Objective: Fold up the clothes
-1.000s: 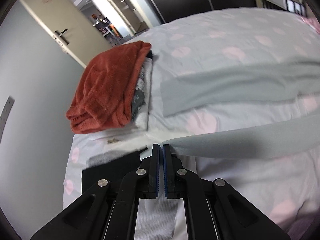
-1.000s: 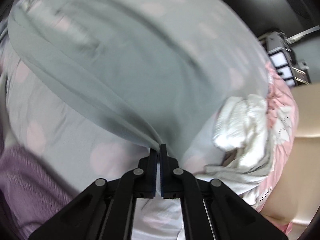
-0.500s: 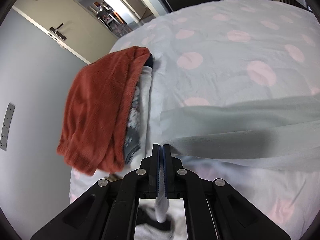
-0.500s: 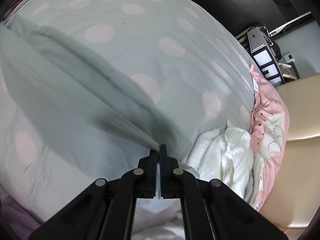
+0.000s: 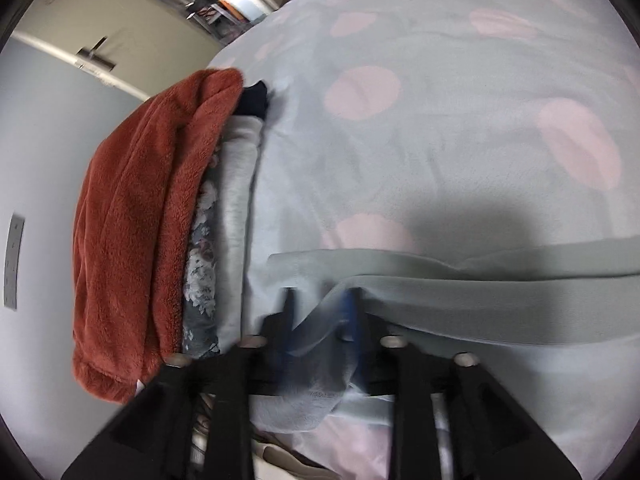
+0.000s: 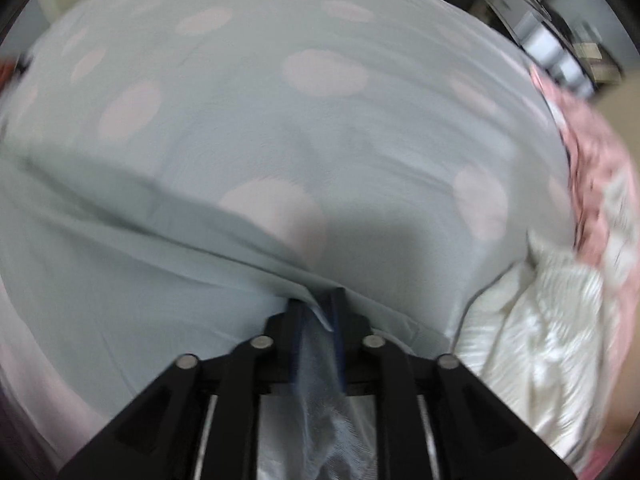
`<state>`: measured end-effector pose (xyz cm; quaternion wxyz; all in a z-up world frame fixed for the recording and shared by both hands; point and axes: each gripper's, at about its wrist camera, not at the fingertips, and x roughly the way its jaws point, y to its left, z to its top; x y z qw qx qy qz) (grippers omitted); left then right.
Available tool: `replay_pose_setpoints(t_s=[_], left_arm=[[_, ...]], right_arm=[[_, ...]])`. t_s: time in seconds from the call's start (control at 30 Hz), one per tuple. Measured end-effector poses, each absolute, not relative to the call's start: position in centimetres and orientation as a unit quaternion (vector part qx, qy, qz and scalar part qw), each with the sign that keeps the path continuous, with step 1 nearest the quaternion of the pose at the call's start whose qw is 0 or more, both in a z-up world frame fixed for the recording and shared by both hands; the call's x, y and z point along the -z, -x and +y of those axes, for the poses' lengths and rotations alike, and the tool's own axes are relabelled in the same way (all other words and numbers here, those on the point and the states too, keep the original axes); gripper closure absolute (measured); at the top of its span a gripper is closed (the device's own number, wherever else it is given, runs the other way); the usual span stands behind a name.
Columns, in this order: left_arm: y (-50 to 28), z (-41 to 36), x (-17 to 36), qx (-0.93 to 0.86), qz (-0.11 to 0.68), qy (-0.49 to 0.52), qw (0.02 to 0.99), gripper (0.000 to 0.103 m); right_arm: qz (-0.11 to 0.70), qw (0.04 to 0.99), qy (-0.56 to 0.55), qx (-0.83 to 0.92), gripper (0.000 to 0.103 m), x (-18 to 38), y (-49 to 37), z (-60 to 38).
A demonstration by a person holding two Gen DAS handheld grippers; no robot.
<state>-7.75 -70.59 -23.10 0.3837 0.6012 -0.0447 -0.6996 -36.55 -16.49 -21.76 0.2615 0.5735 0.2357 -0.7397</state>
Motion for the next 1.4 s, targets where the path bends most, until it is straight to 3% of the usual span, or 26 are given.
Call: replay_pose_setpoints(t_s=[0.13, 0.27, 0.57, 0.77, 0.93, 1.1, 1.2, 1.4], left_arm=[[5.9, -71.3, 21.7, 0.712, 0.003, -0.589, 0.382, 0.048], [3.9, -70.6, 19.2, 0.724, 0.009, -0.578, 0.376, 0.045], [-0.5, -65.8, 14.7, 0.759, 0.057, -0.55, 0.342, 0.039], [-2.5, -65.0, 15.0, 0.771, 0.135, -0.537, 0.315, 0.039], [-4.9, -67.1, 15.1, 0.762, 0.219, -0.505, 0.342, 0.039], [-5.8, -69.7, 16.5, 0.75, 0.291, -0.477, 0.354, 0.039], [-5.3, -71.0, 17.7, 0.741, 0.274, -0.484, 0.377, 0.039], [-3.2, -73.8, 20.3, 0.728, 0.25, -0.497, 0.4, 0.043]], right_arm=[[0.09, 0.233, -0.614, 0.749, 0.074, 21.2, 38.2, -12.9], [-0.01, 0.211, -0.609, 0.764, 0.07, 19.5, 38.4, -9.1], [-0.053, 0.149, -0.543, 0.825, 0.069, 17.1, 34.1, -1.4], [-0.159, 0.135, -0.496, 0.843, 0.069, 18.9, 26.3, 1.5], [-0.221, 0.115, -0.519, 0.818, 0.069, 21.3, 22.8, -0.8], [-0.215, 0.129, -0.478, 0.842, 0.069, 21.7, 21.6, -5.2], [-0.16, 0.148, -0.462, 0.86, 0.069, 21.9, 21.6, -7.3], [-0.142, 0.153, -0.452, 0.867, 0.069, 22.1, 22.6, -8.1]])
